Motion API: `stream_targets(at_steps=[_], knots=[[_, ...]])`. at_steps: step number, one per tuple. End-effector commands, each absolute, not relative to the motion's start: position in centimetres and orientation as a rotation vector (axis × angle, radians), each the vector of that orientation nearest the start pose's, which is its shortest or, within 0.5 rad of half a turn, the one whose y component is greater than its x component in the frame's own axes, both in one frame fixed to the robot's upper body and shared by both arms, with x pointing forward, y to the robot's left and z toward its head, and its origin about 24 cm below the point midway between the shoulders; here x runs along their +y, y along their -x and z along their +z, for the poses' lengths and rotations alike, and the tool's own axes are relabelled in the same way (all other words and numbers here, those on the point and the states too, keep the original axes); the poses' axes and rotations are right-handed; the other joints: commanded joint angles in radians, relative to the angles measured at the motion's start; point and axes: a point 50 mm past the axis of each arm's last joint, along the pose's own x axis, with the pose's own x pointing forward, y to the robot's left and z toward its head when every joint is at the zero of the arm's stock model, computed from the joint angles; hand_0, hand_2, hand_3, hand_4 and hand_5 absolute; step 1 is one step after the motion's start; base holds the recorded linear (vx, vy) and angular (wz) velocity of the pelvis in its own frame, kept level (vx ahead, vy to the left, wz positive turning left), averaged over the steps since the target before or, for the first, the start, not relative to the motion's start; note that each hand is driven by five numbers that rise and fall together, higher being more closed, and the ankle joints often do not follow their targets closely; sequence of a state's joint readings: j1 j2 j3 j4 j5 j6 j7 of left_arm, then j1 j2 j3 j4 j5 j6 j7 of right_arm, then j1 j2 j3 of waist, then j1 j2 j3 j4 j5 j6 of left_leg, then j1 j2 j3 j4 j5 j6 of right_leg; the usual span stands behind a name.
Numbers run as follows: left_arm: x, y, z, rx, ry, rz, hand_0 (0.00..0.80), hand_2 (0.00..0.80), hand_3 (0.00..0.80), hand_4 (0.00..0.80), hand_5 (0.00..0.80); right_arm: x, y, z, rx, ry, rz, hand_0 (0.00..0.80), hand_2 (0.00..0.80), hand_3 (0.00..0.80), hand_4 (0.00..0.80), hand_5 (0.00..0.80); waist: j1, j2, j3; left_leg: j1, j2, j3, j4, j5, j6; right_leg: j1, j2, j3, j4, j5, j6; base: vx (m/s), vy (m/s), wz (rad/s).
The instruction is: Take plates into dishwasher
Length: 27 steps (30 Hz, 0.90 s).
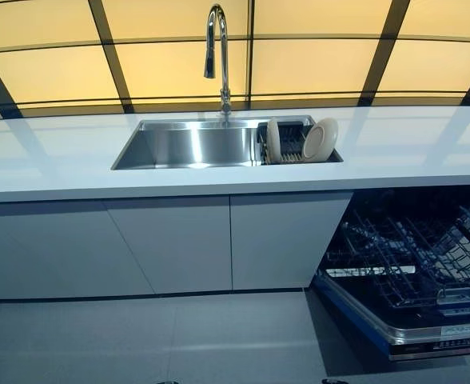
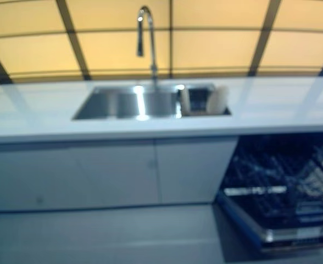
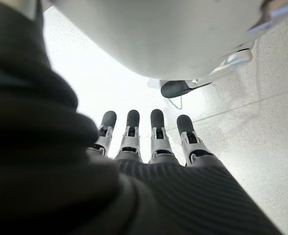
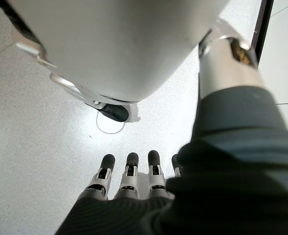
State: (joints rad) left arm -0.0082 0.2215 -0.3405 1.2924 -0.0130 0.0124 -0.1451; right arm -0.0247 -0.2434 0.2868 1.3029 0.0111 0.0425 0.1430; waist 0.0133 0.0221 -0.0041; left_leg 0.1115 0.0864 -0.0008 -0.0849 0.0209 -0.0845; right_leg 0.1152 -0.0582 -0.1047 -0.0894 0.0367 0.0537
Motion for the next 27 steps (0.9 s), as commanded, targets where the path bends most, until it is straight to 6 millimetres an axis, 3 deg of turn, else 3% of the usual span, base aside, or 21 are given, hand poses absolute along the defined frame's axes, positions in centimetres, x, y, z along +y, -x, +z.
stream_targets(at_steps=[1, 8, 11, 14, 15, 17, 20, 21, 23, 27], knots=[[20.3, -8.9, -16.9, 1.312, -0.327, -0.268, 0.000, 0.000, 0.000, 0.000, 0.000, -21.0, -8.1, -17.0, 1.365, 0.331, 0.256, 0.000, 0.000, 0.000, 0.000, 0.000, -0.005, -0.050, 0.024, -0.003, -0.087, 0.068, -0.002, -0.005, 0.086, -0.010, -0.008, -0.024, 0.005, 0.044, 0.011, 0.000, 0.000, 0.00], [20.3, -9.0, -16.9, 1.307, -0.326, -0.267, 0.000, 0.000, 0.000, 0.000, 0.000, -20.9, -8.5, -16.9, 1.334, 0.327, 0.277, 0.000, 0.000, 0.000, 0.000, 0.000, -0.003, -0.049, 0.026, -0.003, -0.088, 0.066, -0.002, -0.005, 0.086, -0.009, -0.008, -0.024, 0.004, 0.045, 0.011, 0.000, 0.000, 0.00], [20.4, -9.0, -16.9, 1.315, -0.353, -0.276, 0.000, 0.000, 0.000, 0.000, 0.000, -19.9, -10.9, -16.2, 1.176, 0.233, 0.349, 0.000, 0.000, 0.000, 0.000, 0.000, 0.002, -0.054, 0.027, -0.005, -0.089, 0.061, -0.002, -0.001, 0.085, -0.008, -0.008, -0.026, 0.005, 0.048, 0.012, 0.000, 0.000, 0.00], [20.8, -8.7, -16.8, 1.320, -0.373, -0.278, 0.000, 0.000, 0.000, 0.000, 0.000, -18.5, -14.6, -14.3, 0.990, 0.116, 0.444, 0.000, 0.000, 0.000, 0.000, 0.000, 0.002, -0.062, 0.030, -0.008, -0.087, 0.061, -0.002, 0.001, 0.084, -0.012, -0.008, -0.026, 0.007, 0.049, 0.012, -0.012, -0.009, 0.00], [21.1, -8.3, -16.8, 1.323, -0.385, -0.278, 0.000, 0.000, 0.000, 0.000, 0.000, -17.3, -17.1, -12.4, 0.835, 0.042, 0.508, 0.000, 0.000, 0.000, 0.000, 0.000, 0.000, -0.068, 0.030, -0.011, -0.087, 0.063, -0.002, 0.004, 0.084, -0.017, -0.007, -0.025, 0.008, 0.050, 0.010, -0.034, -0.025, 0.00], [21.2, -8.0, -16.8, 1.324, -0.389, -0.275, 0.000, 0.000, 0.000, 0.000, 0.000, -16.2, -19.1, -10.2, 0.719, -0.021, 0.551, 0.000, 0.000, 0.000, 0.000, 0.000, -0.005, -0.072, 0.029, -0.014, -0.086, 0.065, -0.002, 0.005, 0.084, -0.021, -0.007, -0.023, 0.009, 0.051, 0.010, -0.018, -0.013, 0.00], [21.6, -7.3, -16.8, 1.324, -0.390, -0.260, 0.000, 0.000, 0.000, 0.000, 0.000, -14.8, -21.7, -4.6, 0.418, -0.255, 0.646, 0.000, 0.000, 0.000, 0.000, 0.000, -0.022, -0.077, 0.030, -0.017, -0.087, 0.071, -0.002, 0.004, 0.084, -0.029, -0.005, -0.019, 0.009, 0.051, 0.011, -0.011, -0.003, 0.00], [21.7, -7.2, -16.8, 1.325, -0.389, -0.258, 0.000, 0.000, 0.000, 0.000, 0.000, -14.8, -21.9, -3.8, 0.364, -0.306, 0.665, 0.000, 0.000, 0.000, 0.000, 0.000, -0.025, -0.076, 0.029, -0.016, -0.087, 0.073, -0.002, 0.003, 0.085, -0.030, -0.005, -0.018, 0.010, 0.051, 0.011, -0.023, 0.007, 0.05], [21.7, -6.5, -16.9, 1.327, -0.382, -0.251, 0.000, 0.000, 0.000, 0.000, 0.000, -13.7, -23.0, 0.7, 0.119, -0.530, 0.748, 0.000, 0.000, 0.000, 0.000, 0.000, -0.036, -0.072, 0.027, -0.017, -0.088, 0.079, -0.002, 0.001, 0.085, -0.034, -0.005, -0.013, 0.010, 0.049, 0.015, -0.014, 0.021, 0.05], [21.3, -6.3, -17.0, 1.330, -0.373, -0.257, 0.000, 0.000, 0.000, 0.000, 0.000, -12.7, -24.2, 6.4, -0.206, -0.820, 0.818, 0.000, 0.000, 0.000, 0.000, 0.000, -0.038, -0.059, 0.023, -0.013, -0.088, 0.085, -0.002, -0.006, 0.087, -0.035, -0.011, -0.009, 0.009, 0.046, 0.024, 0.007, 0.038, 0.01]])
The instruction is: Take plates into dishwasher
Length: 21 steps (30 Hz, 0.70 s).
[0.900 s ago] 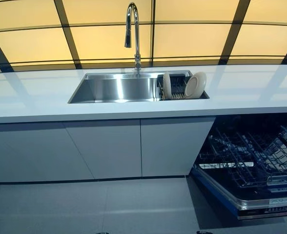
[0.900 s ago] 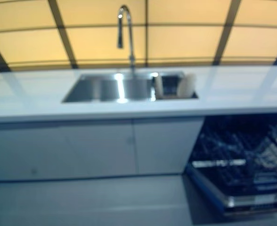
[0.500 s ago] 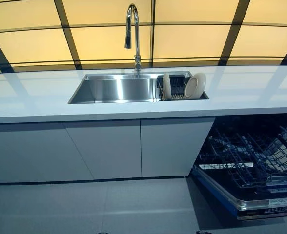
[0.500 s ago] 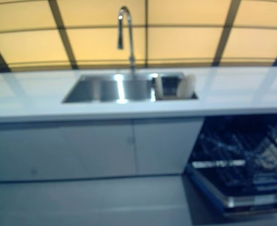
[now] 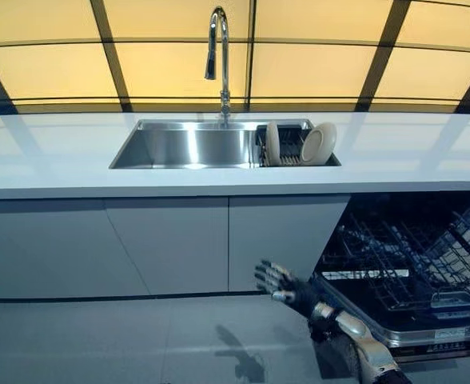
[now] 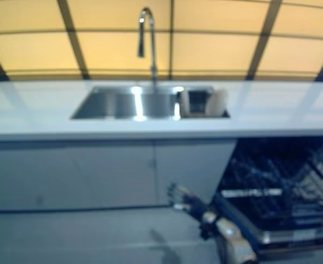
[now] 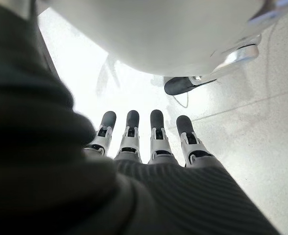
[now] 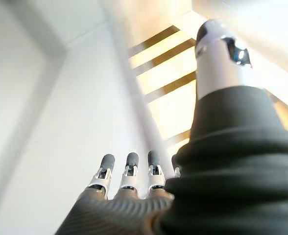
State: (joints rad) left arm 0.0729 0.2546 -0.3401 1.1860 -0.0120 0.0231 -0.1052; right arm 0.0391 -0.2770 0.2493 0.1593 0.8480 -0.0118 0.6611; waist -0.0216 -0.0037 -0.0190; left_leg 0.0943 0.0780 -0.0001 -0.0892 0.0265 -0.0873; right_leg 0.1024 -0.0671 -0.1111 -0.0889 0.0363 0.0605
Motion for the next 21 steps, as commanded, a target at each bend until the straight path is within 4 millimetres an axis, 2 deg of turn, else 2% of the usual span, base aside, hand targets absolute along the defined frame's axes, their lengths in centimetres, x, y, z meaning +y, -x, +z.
stream_targets(at_steps=[1, 3, 5, 6, 7, 8, 9, 12, 14, 21], knots=[[21.2, -6.3, -17.0, 1.331, -0.371, -0.261, 0.000, 0.000, 0.000, 0.000, 0.000, -12.7, -24.4, 7.6, -0.275, -0.892, 0.826, 0.000, 0.000, 0.000, 0.000, 0.000, -0.001, -0.029, 0.037, 0.004, -0.080, 0.085, 0.002, -0.014, 0.091, -0.022, -0.004, -0.002, 0.009, 0.047, 0.019, 0.016, 0.057, 0.00], [21.0, -6.0, -17.0, 1.333, -0.368, -0.268, 0.000, 0.000, 0.000, 0.000, 0.000, -12.9, -24.8, 9.4, -0.384, -1.042, 0.802, 0.000, 0.000, 0.000, 0.000, 0.000, 0.004, -0.022, 0.036, 0.004, -0.081, 0.086, 0.002, -0.016, 0.094, -0.024, -0.008, -0.001, 0.009, 0.046, 0.020, 0.006, 0.053, 0.02], [20.8, -5.8, -17.1, 1.334, -0.365, -0.272, 0.000, 0.000, 0.000, 0.000, 0.000, -13.7, -25.3, 10.4, -0.469, -1.099, 0.712, 0.000, 0.000, 0.000, 0.000, 0.000, 0.007, -0.017, 0.035, 0.003, -0.081, 0.086, 0.002, -0.018, 0.097, -0.025, -0.011, -0.003, 0.009, 0.047, 0.021, 0.007, 0.046, 0.00], [20.5, -5.7, -17.1, 1.334, -0.363, -0.274, 0.000, 0.000, 0.000, 0.000, 0.000, -14.6, -25.8, 10.9, -0.498, -1.058, 0.593, 0.000, 0.000, 0.000, 0.000, 0.000, 0.009, -0.015, 0.033, 0.003, -0.080, 0.087, 0.002, -0.019, 0.099, -0.025, -0.013, -0.003, 0.008, 0.047, 0.020, 0.012, 0.042, 0.00], [20.5, -5.7, -17.1, 1.333, -0.363, -0.275, 0.000, 0.000, 0.000, 0.000, 0.000, -14.9, -25.9, 11.1, -0.516, -1.016, 0.546, 0.000, 0.000, 0.000, 0.000, 0.000, 0.009, -0.014, 0.033, 0.003, -0.080, 0.087, 0.002, -0.019, 0.099, -0.024, -0.013, -0.003, 0.008, 0.047, 0.020, 0.015, 0.035, 0.00], [20.3, -5.7, -17.1, 1.333, -0.362, -0.275, 0.000, 0.000, 0.000, 0.000, 0.000, -15.6, -26.1, 11.2, -0.517, -0.930, 0.456, 0.000, 0.000, 0.000, 0.000, 0.000, 0.010, -0.014, 0.032, 0.002, -0.081, 0.086, 0.002, -0.019, 0.099, -0.024, -0.014, -0.003, 0.007, 0.048, 0.019, 0.018, 0.035, 0.00], [20.2, -5.8, -17.2, 1.334, -0.359, -0.273, 0.000, 0.000, 0.000, 0.000, 0.000, -16.6, -26.4, 11.2, -0.486, -0.745, 0.294, 0.000, 0.000, 0.000, 0.000, 0.000, 0.008, -0.013, 0.031, 0.001, -0.082, 0.086, 0.002, -0.019, 0.099, -0.025, -0.015, -0.002, 0.006, 0.048, 0.019, 0.021, 0.043, 0.00], [20.1, -5.6, -17.2, 1.338, -0.346, -0.255, 0.000, 0.000, 0.000, 0.000, 0.000, -18.0, -26.5, 12.4, -0.505, -0.248, 0.105, 0.000, 0.000, 0.000, 0.000, 0.000, 0.002, -0.015, 0.033, 0.000, -0.083, 0.090, 0.002, -0.018, 0.101, -0.027, -0.018, 0.003, 0.005, 0.051, 0.019, 0.017, 0.044, -0.02], [20.0, -5.5, -17.3, 1.340, -0.340, -0.244, 0.000, 0.000, 0.000, 0.000, 0.000, -18.7, -26.4, 13.1, -0.518, -0.130, 0.073, 0.000, 0.000, 0.000, 0.000, 0.000, -0.002, -0.017, 0.036, 0.000, -0.085, 0.093, 0.002, -0.020, 0.104, -0.030, -0.019, 0.006, 0.008, 0.050, 0.019, 0.014, 0.048, -0.06], [19.5, -5.4, -17.4, 1.340, -0.331, -0.232, 0.000, 0.000, 0.000, 0.000, 0.000, -19.6, -26.9, 14.7, -0.543, -0.034, 0.011, 0.000, 0.000, 0.000, 0.000, 0.000, 0.002, -0.016, 0.046, 0.001, -0.100, 0.087, 0.002, -0.030, 0.118, -0.031, -0.038, 0.010, 0.025, 0.047, 0.026, 0.030, 0.097, -0.05]])
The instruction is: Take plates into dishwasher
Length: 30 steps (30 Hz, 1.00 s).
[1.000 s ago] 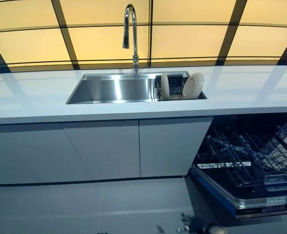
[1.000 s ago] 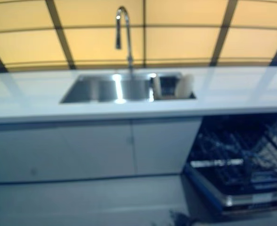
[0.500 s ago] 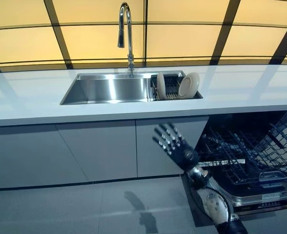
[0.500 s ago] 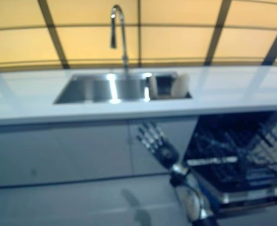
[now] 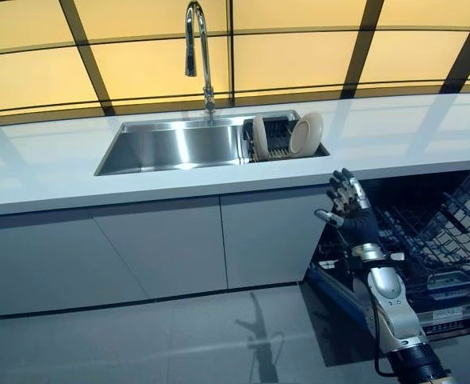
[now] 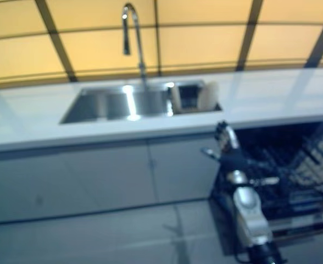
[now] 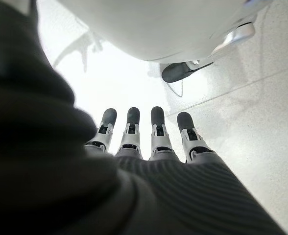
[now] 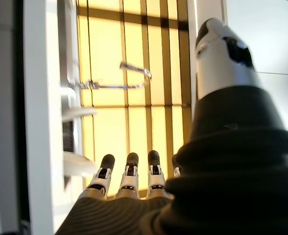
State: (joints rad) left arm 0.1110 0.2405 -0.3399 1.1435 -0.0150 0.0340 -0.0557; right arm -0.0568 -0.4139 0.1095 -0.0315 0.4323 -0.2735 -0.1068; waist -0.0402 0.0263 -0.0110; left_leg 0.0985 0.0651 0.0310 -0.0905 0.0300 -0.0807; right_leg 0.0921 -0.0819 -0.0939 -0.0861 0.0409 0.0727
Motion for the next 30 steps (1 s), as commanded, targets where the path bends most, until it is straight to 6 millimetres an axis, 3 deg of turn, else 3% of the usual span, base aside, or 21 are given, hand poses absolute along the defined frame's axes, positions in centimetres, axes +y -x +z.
stream_targets(at_steps=[1, 5, 9, 11, 14, 16, 17, 19, 23, 26, 30], knots=[[19.5, -5.4, -17.4, 1.340, -0.332, -0.232, 0.000, 0.000, 0.000, 0.000, 0.000, -19.6, -27.0, 14.9, -0.548, -0.030, 0.004, 0.000, 0.000, 0.000, 0.000, 0.000, 0.022, -0.046, 0.039, -0.004, -0.089, 0.055, 0.003, -0.034, 0.114, -0.023, -0.027, -0.008, 0.026, 0.042, 0.015, 0.031, 0.126, 0.01], [19.9, -5.7, -17.3, 1.333, -0.338, -0.230, 0.000, 0.000, 0.000, 0.000, 0.000, -19.9, -27.5, 15.9, -0.573, 0.015, -0.049, 0.000, 0.000, 0.000, 0.000, 0.000, 0.029, -0.048, 0.048, -0.006, -0.107, 0.043, 0.003, -0.037, 0.133, -0.056, -0.055, 0.004, 0.096, 0.056, 0.031, 0.017, 0.146, 0.01], [20.5, -6.5, -17.2, 1.324, -0.351, -0.233, 0.000, 0.000, 0.000, 0.000, 0.000, -20.2, -28.3, 17.1, -0.602, 0.043, -0.103, 0.000, 0.000, 0.000, 0.000, 0.000, 0.036, -0.043, 0.068, -0.022, -0.132, 0.008, 0.024, -0.034, 0.157, -0.111, -0.086, 0.027, 0.254, 0.080, 0.017, 0.016, 0.183, 0.00], [20.8, -6.7, -17.1, 1.329, -0.369, -0.241, 0.000, 0.000, 0.000, 0.000, 0.000, -20.2, -28.8, 17.6, -0.607, 0.040, -0.118, 0.000, 0.000, 0.000, 0.000, 0.000, 0.042, -0.040, 0.076, -0.036, -0.143, -0.017, 0.048, -0.035, 0.167, -0.139, -0.109, 0.032, 0.349, 0.115, 0.007, 0.044, 0.174, 0.04], [21.3, -6.6, -17.1, 1.345, -0.394, -0.258, 0.000, 0.000, 0.000, 0.000, 0.000, -20.0, -29.0, 18.4, -0.628, 0.039, -0.121, 0.000, 0.000, 0.000, 0.000, 0.000, 0.045, -0.025, 0.088, -0.030, -0.150, -0.045, 0.057, -0.037, 0.180, -0.240, -0.140, 0.033, 0.546, 0.217, 0.016, 0.066, 0.177, -0.01], [21.5, -6.5, -17.1, 1.361, -0.404, -0.256, 0.000, 0.000, 0.000, 0.000, 0.000, -19.9, -29.2, 18.9, -0.639, 0.034, -0.111, 0.000, 0.000, 0.000, 0.000, 0.000, 0.044, -0.018, 0.092, -0.022, -0.148, -0.046, 0.051, -0.037, 0.181, -0.284, -0.140, 0.036, 0.611, 0.230, 0.022, 0.090, 0.104, 0.12], [21.7, -6.4, -17.0, 1.376, -0.409, -0.252, 0.000, 0.000, 0.000, 0.000, 0.000, -20.0, -29.4, 19.2, -0.647, 0.032, -0.103, 0.000, 0.000, 0.000, 0.000, 0.000, 0.041, -0.014, 0.094, -0.008, -0.146, -0.048, 0.040, -0.035, 0.179, -0.314, -0.120, 0.032, 0.632, 0.230, 0.025, 0.130, 0.051, 0.15], [22.1, -6.1, -17.1, 1.405, -0.424, -0.260, 0.000, 0.000, 0.000, 0.000, 0.000, -19.9, -29.7, 20.6, -0.680, 0.028, -0.080, 0.000, 0.000, 0.000, 0.000, 0.000, 0.023, -0.023, 0.100, 0.025, -0.161, -0.070, 0.026, -0.040, 0.172, -0.386, -0.046, 0.018, 0.581, 0.219, 0.023, 0.278, 0.034, 0.13], [22.0, -5.5, -17.2, 1.413, -0.423, -0.277, 0.000, 0.000, 0.000, 0.000, 0.000, -20.2, -29.7, 21.9, -0.726, 0.051, -0.062, 0.000, 0.000, 0.000, 0.000, 0.000, -0.005, -0.049, 0.103, 0.069, -0.204, -0.109, 0.037, -0.081, 0.157, -0.366, 0.024, -0.002, 0.273, 0.186, 0.023, 0.354, -0.035, 0.22], [21.7, -5.3, -17.3, 1.409, -0.426, -0.295, 0.000, 0.000, 0.000, 0.000, 0.000, -20.4, -29.6, 22.5, -0.737, 0.072, -0.065, 0.000, 0.000, 0.000, 0.000, 0.000, -0.030, -0.047, 0.108, 0.116, -0.219, -0.140, 0.047, -0.105, 0.157, -0.433, 0.045, -0.007, 0.157, 0.231, 0.027, 0.385, -0.028, 0.44], [21.6, -5.5, -17.3, 1.397, -0.430, -0.305, 0.000, 0.000, 0.000, 0.000, 0.000, -20.1, -29.5, 23.0, -0.748, 0.072, -0.071, 0.000, 0.000, 0.000, 0.000, 0.000, -0.035, -0.043, 0.115, 0.154, -0.221, -0.152, 0.077, -0.159, 0.164, -0.464, 0.036, -0.055, 0.141, 0.251, 0.028, 0.319, -0.053, 0.45]])
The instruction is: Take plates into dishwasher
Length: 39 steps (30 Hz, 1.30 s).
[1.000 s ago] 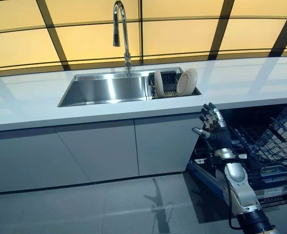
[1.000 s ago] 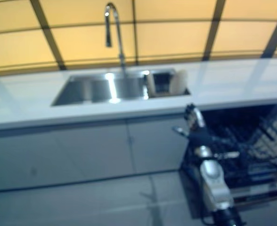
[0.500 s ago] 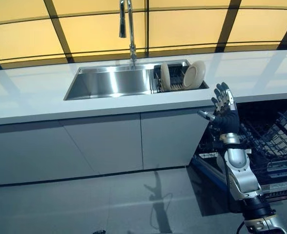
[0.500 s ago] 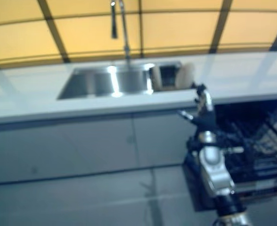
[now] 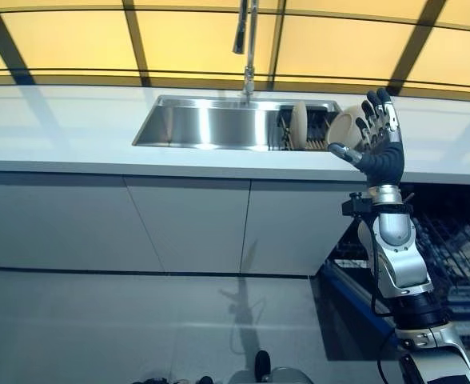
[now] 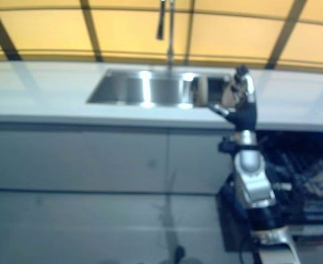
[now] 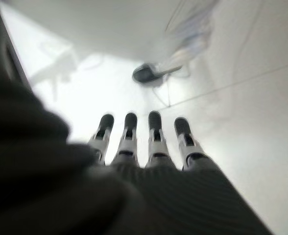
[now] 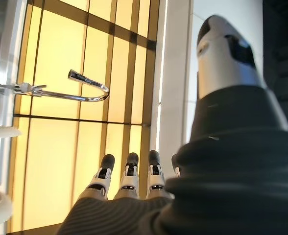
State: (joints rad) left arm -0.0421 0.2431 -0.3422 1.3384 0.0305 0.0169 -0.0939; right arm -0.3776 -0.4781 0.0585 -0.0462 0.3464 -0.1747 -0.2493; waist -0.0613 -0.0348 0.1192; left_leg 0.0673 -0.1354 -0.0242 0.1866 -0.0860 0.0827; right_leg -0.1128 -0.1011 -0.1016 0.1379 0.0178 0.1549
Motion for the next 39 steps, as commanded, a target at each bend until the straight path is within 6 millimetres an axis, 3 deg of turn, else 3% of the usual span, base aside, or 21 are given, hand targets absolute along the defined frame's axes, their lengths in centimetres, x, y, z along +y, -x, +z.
stream_targets(at_steps=[1, 4, 6, 7, 8, 9, 12, 13, 15, 17, 19, 23, 25, 28, 31, 33, 36, 38, 39], knots=[[21.5, -5.4, -17.3, 1.399, -0.438, -0.312, 0.000, 0.000, 0.000, 0.000, 0.000, -19.9, -29.5, 23.1, -0.751, 0.074, -0.067, 0.000, 0.000, 0.000, 0.000, 0.000, -0.013, 0.016, -0.018, 0.195, -0.028, -0.100, -0.185, -0.065, 0.005, -0.256, 0.047, -0.053, -0.065, 0.281, -0.058, 0.407, -0.096, -0.04], [21.9, -4.6, -17.4, 1.429, -0.462, -0.301, 0.000, 0.000, 0.000, 0.000, 0.000, -19.6, -29.4, 23.1, -0.747, 0.076, -0.050, 0.000, 0.000, 0.000, 0.000, 0.000, -0.022, 0.005, -0.052, 0.213, -0.043, -0.123, -0.143, -0.117, -0.001, -0.177, 0.052, -0.021, -0.100, 0.258, -0.073, 0.496, -0.146, 0.08], [22.2, -4.2, -17.3, 1.442, -0.460, -0.297, 0.000, 0.000, 0.000, 0.000, 0.000, -19.4, -29.4, 23.1, -0.736, 0.071, -0.047, 0.000, 0.000, 0.000, 0.000, 0.000, -0.025, 0.014, -0.069, 0.232, -0.033, -0.107, -0.105, -0.118, -0.022, -0.153, 0.049, -0.033, -0.067, 0.229, -0.085, 0.454, -0.132, 0.29], [22.2, -4.0, -17.3, 1.443, -0.461, -0.311, 0.000, 0.000, 0.000, 0.000, 0.000, -19.3, -29.4, 23.0, -0.731, 0.075, -0.041, 0.000, 0.000, 0.000, 0.000, 0.000, -0.029, 0.030, -0.082, 0.245, -0.012, -0.092, -0.073, -0.063, -0.048, -0.135, 0.055, -0.043, -0.059, 0.205, -0.096, 0.333, -0.100, 0.20], [22.2, -3.9, -17.3, 1.444, -0.461, -0.312, 0.000, 0.000, 0.000, 0.000, 0.000, -19.2, -29.4, 22.9, -0.730, 0.076, -0.040, 0.000, 0.000, 0.000, 0.000, 0.000, -0.030, 0.032, -0.083, 0.248, -0.008, -0.091, -0.072, -0.056, -0.052, -0.131, 0.056, -0.045, -0.059, 0.202, -0.098, 0.406, -0.127, 0.26], [22.1, -3.9, -17.3, 1.425, -0.450, -0.313, 0.000, 0.000, 0.000, 0.000, 0.000, -19.0, -29.3, 22.8, -0.729, 0.076, -0.025, 0.000, 0.000, 0.000, 0.000, 0.000, -0.037, 0.049, -0.098, 0.232, 0.019, -0.065, 0.000, 0.050, -0.095, -0.085, 0.074, -0.023, -0.075, 0.174, -0.118, 0.336, -0.117, 0.25], [21.8, -4.8, -17.3, 1.379, -0.425, -0.292, 0.000, 0.000, 0.000, 0.000, 0.000, -18.9, -28.9, 23.0, -0.732, 0.074, -0.012, 0.000, 0.000, 0.000, 0.000, 0.000, -0.050, 0.050, -0.112, 0.194, 0.055, -0.013, 0.152, 0.162, -0.151, -0.041, 0.080, -0.009, -0.091, 0.144, -0.142, 0.371, -0.155, 0.21], [21.5, -5.2, -17.3, 1.356, -0.419, -0.280, 0.000, 0.000, 0.000, 0.000, 0.000, -19.0, -28.7, 22.9, -0.727, 0.079, -0.010, 0.000, 0.000, 0.000, 0.000, 0.000, -0.050, 0.037, -0.112, 0.143, 0.061, 0.007, 0.278, 0.221, -0.177, -0.011, 0.069, -0.003, -0.098, 0.133, -0.156, 0.295, -0.166, 0.05], [20.9, -5.8, -17.3, 1.320, -0.418, -0.258, 0.000, 0.000, 0.000, 0.000, 0.000, -19.5, -28.3, 22.7, -0.724, 0.084, -0.012, 0.000, 0.000, 0.000, 0.000, 0.000, -0.037, 0.000, -0.100, 0.000, 0.057, 0.036, 0.505, 0.236, -0.187, 0.037, 0.039, -0.001, -0.106, 0.121, -0.174, 0.254, -0.193, 0.02], [20.6, -6.6, -17.2, 1.285, -0.424, -0.238, 0.000, 0.000, 0.000, 0.000, 0.000, -19.9, -28.2, 22.8, -0.728, 0.089, -0.022, 0.000, 0.000, 0.000, 0.000, 0.000, -0.018, -0.027, -0.082, -0.115, 0.121, 0.088, 0.562, 0.199, -0.178, 0.084, 0.021, -0.014, -0.118, 0.102, -0.184, 0.183, -0.167, -0.03], [20.8, -7.1, -17.0, 1.271, -0.428, -0.218, 0.000, 0.000, 0.000, 0.000, 0.000, -20.0, -28.4, 23.3, -0.740, 0.090, -0.031, 0.000, 0.000, 0.000, 0.000, 0.000, 0.003, -0.036, -0.068, -0.163, 0.184, 0.121, 0.473, 0.182, -0.163, 0.117, 0.021, -0.015, -0.128, 0.084, -0.182, 0.211, -0.072, -0.11], [22.1, -7.7, -16.7, 1.267, -0.427, -0.166, 0.000, 0.000, 0.000, 0.000, 0.000, -19.4, -29.2, 24.5, -0.750, 0.084, -0.043, 0.000, 0.000, 0.000, 0.000, 0.000, 0.041, -0.030, -0.064, -0.134, 0.254, 0.143, 0.111, 0.192, -0.158, 0.171, 0.033, -0.009, -0.160, 0.043, -0.161, 0.284, 0.083, -0.21], [22.3, -7.8, -16.7, 1.265, -0.424, -0.157, 0.000, 0.000, 0.000, 0.000, 0.000, -19.1, -29.4, 24.4, -0.748, 0.087, -0.047, 0.000, 0.000, 0.000, 0.000, 0.000, 0.061, -0.019, -0.063, -0.142, 0.260, 0.108, -0.044, 0.211, -0.168, 0.192, 0.035, 0.010, -0.167, 0.028, -0.148, 0.322, 0.177, -0.14], [22.1, -7.8, -16.7, 1.255, -0.406, -0.143, 0.000, 0.000, 0.000, 0.000, 0.000, -18.3, -29.8, 23.9, -0.728, 0.100, -0.029, 0.000, 0.000, 0.000, 0.000, 0.000, 0.092, -0.003, -0.055, -0.170, 0.278, 0.047, -0.257, 0.285, -0.184, 0.252, 0.034, 0.072, -0.172, -0.008, -0.138, 0.359, 0.221, -0.32], [21.9, -7.8, -16.7, 1.243, -0.384, -0.133, 0.000, 0.000, 0.000, 0.000, 0.000, -18.0, -30.1, 23.9, -0.722, 0.100, -0.015, 0.000, 0.000, 0.000, 0.000, 0.000, 0.104, 0.002, -0.051, -0.217, 0.287, 0.008, -0.267, 0.309, -0.184, 0.289, 0.034, 0.120, -0.165, -0.032, -0.135, 0.276, 0.227, -0.50], [21.8, -7.7, -16.7, 1.238, -0.353, -0.115, 0.000, 0.000, 0.000, 0.000, 0.000, -17.9, -30.3, 24.2, -0.720, 0.088, 0.011, 0.000, 0.000, 0.000, 0.000, 0.000, 0.113, 0.004, -0.052, -0.223, 0.291, -0.032, -0.245, 0.298, -0.176, 0.321, 0.013, 0.156, -0.159, -0.059, -0.124, 0.277, 0.341, -0.62], [21.7, -8.3, -16.7, 1.234, -0.355, -0.125, 0.000, 0.000, 0.000, 0.000, 0.000, -18.2, -30.2, 24.1, -0.721, 0.089, 0.000, 0.000, 0.000, 0.000, 0.000, 0.000, 0.104, 0.006, -0.061, -0.202, 0.304, -0.009, -0.221, 0.255, -0.178, 0.318, -0.034, 0.126, -0.136, -0.075, -0.093, 0.208, 0.387, -0.67], [21.7, -8.5, -16.6, 1.236, -0.369, -0.135, 0.000, 0.000, 0.000, 0.000, 0.000, -18.7, -30.0, 23.8, -0.710, 0.072, -0.015, 0.000, 0.000, 0.000, 0.000, 0.000, 0.099, 0.002, -0.062, -0.215, 0.290, -0.001, -0.172, 0.225, -0.173, 0.316, -0.059, 0.117, -0.115, -0.075, -0.076, 0.202, 0.415, -0.54], [21.7, -8.9, -16.6, 1.231, -0.372, -0.141, 0.000, 0.000, 0.000, 0.000, 0.000, -19.5, -29.7, 23.4, -0.685, 0.051, -0.044, 0.000, 0.000, 0.000, 0.000, 0.000, 0.094, -0.004, -0.067, -0.222, 0.269, 0.016, -0.134, 0.201, -0.156, 0.314, -0.088, 0.105, -0.095, -0.067, -0.054, 0.160, 0.329, -0.52]])
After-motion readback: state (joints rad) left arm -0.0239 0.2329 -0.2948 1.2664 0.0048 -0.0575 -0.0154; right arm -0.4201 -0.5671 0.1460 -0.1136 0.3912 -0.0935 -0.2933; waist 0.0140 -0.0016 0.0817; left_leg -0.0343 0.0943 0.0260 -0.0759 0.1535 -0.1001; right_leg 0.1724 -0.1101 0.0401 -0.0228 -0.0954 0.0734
